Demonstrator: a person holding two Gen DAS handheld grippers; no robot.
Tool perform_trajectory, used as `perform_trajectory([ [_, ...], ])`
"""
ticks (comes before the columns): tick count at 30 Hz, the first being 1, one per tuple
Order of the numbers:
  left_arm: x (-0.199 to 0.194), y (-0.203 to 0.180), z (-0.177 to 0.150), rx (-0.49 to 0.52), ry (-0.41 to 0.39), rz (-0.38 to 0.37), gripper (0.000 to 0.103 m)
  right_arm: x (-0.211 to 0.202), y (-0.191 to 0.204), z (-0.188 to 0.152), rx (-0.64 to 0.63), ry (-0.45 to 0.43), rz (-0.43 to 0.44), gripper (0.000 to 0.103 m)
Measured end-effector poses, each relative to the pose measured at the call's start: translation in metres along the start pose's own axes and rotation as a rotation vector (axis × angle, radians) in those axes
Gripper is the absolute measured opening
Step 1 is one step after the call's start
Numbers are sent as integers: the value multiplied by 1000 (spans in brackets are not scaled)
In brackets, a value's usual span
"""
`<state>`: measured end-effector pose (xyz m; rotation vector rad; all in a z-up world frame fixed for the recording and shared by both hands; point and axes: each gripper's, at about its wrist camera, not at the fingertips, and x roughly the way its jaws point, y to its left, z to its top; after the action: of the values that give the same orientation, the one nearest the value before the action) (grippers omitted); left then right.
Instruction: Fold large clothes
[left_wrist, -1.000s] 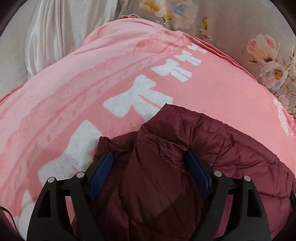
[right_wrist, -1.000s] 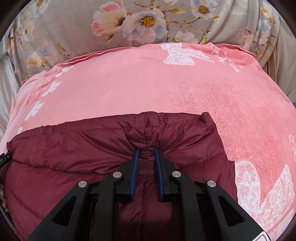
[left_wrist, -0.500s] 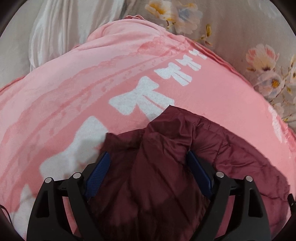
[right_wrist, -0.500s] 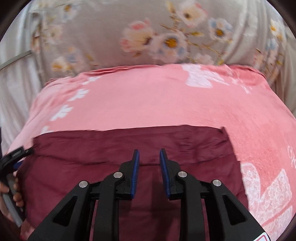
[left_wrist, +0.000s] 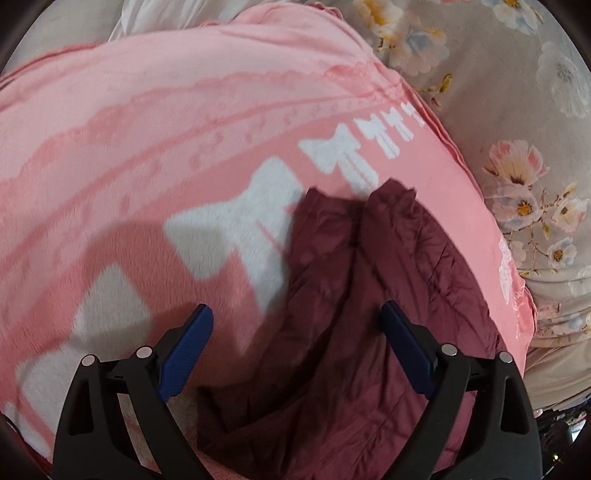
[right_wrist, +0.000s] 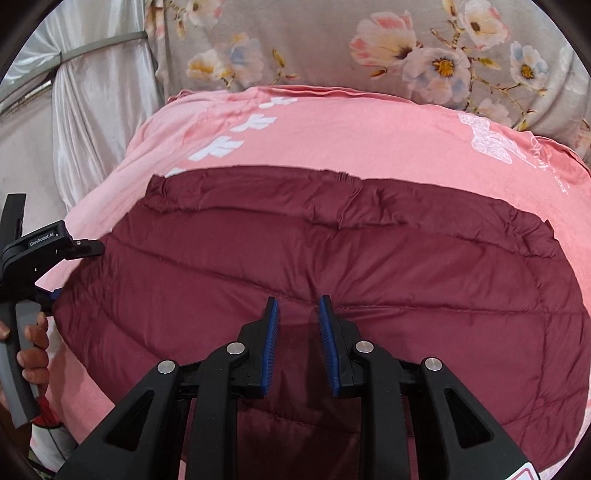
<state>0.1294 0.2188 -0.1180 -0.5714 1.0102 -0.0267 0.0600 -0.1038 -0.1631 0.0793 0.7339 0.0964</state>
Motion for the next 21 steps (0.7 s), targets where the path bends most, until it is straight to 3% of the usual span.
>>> perform_trajectory([
  [4, 3, -9, -9, 71, -10, 22, 93, 8, 3, -7, -21, 7, -15, 24],
  [8, 7, -17, -12, 89, 11, -11, 91, 12, 6, -10, -49, 0, -23, 24],
  [9, 7, -18, -13, 92, 19, -27, 87, 11, 4, -9, -44, 1, -15, 23],
  [11, 9, -24, -15, 98, 56, -74, 66, 9, 2, -7, -29, 1, 1, 23],
  [17, -5, -42, -18, 127, 63, -111, 21, -14, -12, -9, 52, -5, 83, 23],
  [21, -31, -63, -19, 174, 14, -135, 14, -45, -16, -23, 46, -16, 101, 23],
])
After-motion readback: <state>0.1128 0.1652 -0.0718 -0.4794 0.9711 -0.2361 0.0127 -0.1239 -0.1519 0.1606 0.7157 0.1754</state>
